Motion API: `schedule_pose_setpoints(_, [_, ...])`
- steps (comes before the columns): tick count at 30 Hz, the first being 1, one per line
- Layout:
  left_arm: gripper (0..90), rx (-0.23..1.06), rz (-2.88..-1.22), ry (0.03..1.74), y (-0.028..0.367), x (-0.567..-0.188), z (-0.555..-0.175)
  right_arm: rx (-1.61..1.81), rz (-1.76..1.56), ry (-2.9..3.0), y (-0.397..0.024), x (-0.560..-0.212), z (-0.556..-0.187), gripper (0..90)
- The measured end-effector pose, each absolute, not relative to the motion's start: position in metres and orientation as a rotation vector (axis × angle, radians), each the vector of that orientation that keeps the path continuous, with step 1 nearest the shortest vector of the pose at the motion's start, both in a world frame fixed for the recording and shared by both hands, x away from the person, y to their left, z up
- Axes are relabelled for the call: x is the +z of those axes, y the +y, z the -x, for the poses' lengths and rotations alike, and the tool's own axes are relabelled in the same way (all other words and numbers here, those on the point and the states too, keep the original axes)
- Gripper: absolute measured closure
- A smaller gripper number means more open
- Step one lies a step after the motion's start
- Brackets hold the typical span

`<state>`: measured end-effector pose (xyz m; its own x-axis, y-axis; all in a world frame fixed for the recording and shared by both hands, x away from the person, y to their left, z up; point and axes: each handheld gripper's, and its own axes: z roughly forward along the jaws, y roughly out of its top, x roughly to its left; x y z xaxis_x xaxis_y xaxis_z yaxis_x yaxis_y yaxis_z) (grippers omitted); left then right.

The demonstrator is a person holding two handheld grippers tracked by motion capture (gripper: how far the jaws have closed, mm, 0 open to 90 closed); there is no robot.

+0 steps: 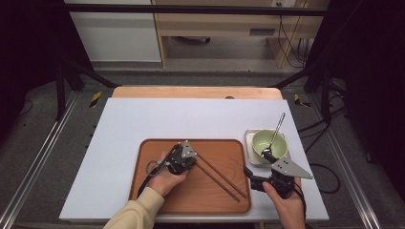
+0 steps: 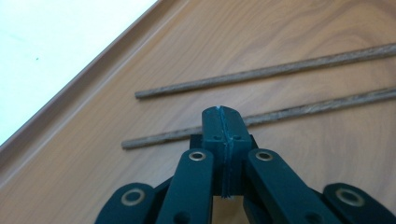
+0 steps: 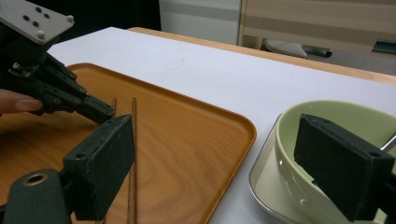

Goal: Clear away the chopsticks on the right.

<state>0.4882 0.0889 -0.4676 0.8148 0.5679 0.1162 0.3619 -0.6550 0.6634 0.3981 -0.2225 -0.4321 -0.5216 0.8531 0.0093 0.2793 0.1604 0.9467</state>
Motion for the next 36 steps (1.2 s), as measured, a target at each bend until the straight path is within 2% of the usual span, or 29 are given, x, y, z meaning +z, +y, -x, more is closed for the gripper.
schedule_pose_setpoints(36, [89.9,0.363,-2.338,0.556,0.022,-0.471,-0.493,1.366,-1.088,1.918,-0.222,-0.434,-0.4,14.3])
